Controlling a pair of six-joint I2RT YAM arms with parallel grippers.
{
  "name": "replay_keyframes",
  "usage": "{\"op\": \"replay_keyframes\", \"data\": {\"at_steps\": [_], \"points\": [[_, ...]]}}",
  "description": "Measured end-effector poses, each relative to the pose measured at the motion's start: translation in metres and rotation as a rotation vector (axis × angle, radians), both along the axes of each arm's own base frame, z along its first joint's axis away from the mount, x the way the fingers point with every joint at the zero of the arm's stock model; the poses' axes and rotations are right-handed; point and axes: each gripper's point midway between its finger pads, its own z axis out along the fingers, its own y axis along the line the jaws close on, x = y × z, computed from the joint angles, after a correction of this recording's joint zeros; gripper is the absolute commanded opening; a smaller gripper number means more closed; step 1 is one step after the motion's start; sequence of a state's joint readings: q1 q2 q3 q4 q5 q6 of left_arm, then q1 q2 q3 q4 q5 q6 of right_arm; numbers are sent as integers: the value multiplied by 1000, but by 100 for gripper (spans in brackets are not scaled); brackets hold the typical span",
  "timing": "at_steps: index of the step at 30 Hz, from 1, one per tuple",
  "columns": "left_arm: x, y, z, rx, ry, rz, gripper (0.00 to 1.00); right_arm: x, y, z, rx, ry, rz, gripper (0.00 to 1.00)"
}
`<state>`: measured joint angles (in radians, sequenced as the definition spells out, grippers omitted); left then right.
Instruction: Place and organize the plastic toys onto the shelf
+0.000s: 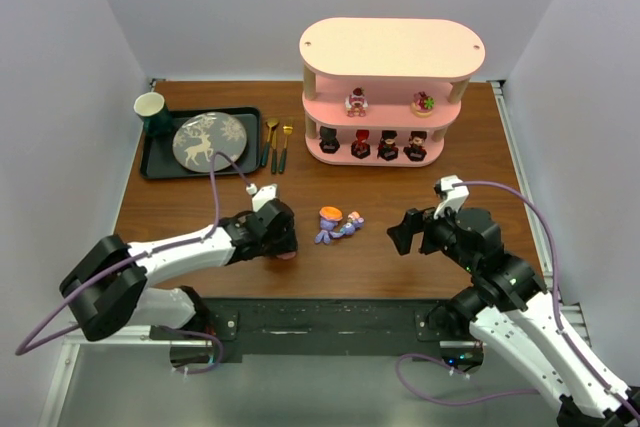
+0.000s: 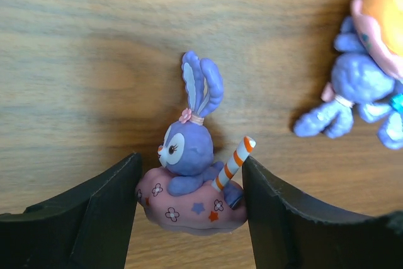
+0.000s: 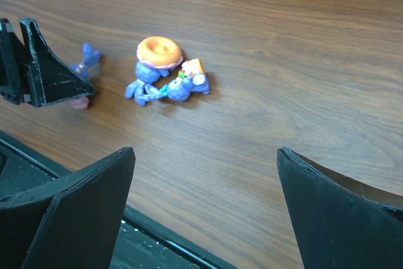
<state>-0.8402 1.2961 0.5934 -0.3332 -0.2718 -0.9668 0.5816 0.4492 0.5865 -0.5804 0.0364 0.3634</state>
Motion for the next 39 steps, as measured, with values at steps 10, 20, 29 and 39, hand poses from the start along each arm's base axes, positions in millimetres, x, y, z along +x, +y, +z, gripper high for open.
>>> {"op": "replay_keyframes", "data": {"at_steps": [10, 20, 29, 39], "points": [[-17, -19, 32, -43, -176, -157, 13, -2, 35, 0, 155, 79, 77, 98], [-19, -58, 89, 24, -584, -448, 22, 1, 64, 0, 295, 232, 53, 98], [-14, -83, 136, 144, -917, -603, 22, 10, 90, 17, 392, 278, 31, 92], [-4, -94, 134, 306, -1017, -662, 22, 24, 117, 26, 493, 303, 28, 80]]}}
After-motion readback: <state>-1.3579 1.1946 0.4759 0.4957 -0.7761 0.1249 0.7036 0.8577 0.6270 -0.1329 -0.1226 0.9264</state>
